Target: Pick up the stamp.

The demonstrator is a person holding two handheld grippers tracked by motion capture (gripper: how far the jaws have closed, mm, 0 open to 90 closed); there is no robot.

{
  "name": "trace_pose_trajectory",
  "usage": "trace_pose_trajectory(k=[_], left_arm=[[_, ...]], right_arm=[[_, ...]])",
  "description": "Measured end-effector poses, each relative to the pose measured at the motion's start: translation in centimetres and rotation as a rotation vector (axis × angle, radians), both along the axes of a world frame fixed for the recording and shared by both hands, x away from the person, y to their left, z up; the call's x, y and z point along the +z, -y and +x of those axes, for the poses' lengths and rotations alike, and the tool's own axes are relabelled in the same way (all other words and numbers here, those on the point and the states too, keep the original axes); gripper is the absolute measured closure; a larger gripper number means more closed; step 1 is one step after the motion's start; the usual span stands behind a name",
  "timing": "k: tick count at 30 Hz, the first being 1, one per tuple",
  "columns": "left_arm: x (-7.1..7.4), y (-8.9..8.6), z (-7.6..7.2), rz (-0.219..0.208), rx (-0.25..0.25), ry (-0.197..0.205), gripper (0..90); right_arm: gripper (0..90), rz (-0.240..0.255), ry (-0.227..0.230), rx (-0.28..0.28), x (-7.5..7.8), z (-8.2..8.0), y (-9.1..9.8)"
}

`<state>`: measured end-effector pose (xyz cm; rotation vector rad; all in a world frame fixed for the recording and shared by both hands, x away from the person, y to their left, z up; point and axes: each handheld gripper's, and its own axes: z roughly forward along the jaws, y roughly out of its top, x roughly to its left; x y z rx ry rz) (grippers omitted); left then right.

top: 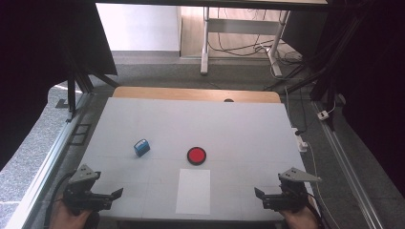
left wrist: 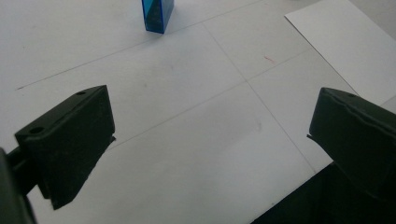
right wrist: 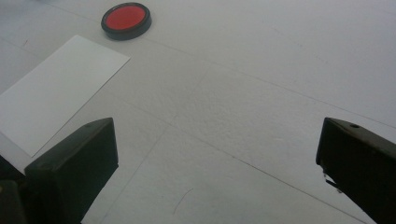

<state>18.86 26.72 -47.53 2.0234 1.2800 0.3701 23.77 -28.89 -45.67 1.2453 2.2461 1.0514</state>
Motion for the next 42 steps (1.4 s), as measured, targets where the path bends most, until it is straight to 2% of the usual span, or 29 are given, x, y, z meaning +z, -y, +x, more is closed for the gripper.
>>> trace_pose_trajectory(k=[20,27,33,37,42], left_arm=[[-0.1,-0.5,0.2,-0.034,0.025,-0.032,1.9],[0.0,-0.5,0.3,-0.047,0.020,-0.035,0.1],[0.3,-0.3,0.4,-0.039,0.020,-0.030,0.4],[0.2,-0.3,0.7,-0.057,-0.022,-0.012,0.9],[0.1,-0.3,1.2,-0.064,-0.050,-0.007,0.8]], right_arm=[[0.0,-0.027,-0.011,0.083,-0.1,0.0,-0.6],[0.0,-0.027,-0.014,0.088,-0.1,0.0,-0.7],[0.0,-0.031,-0.015,0.087,-0.1,0.0,-0.7],[0.0,-0.028,-0.017,0.084,-0.1,0.0,-0.6],[0.0,-0.028,-0.018,0.084,-0.1,0.0,-0.7]])
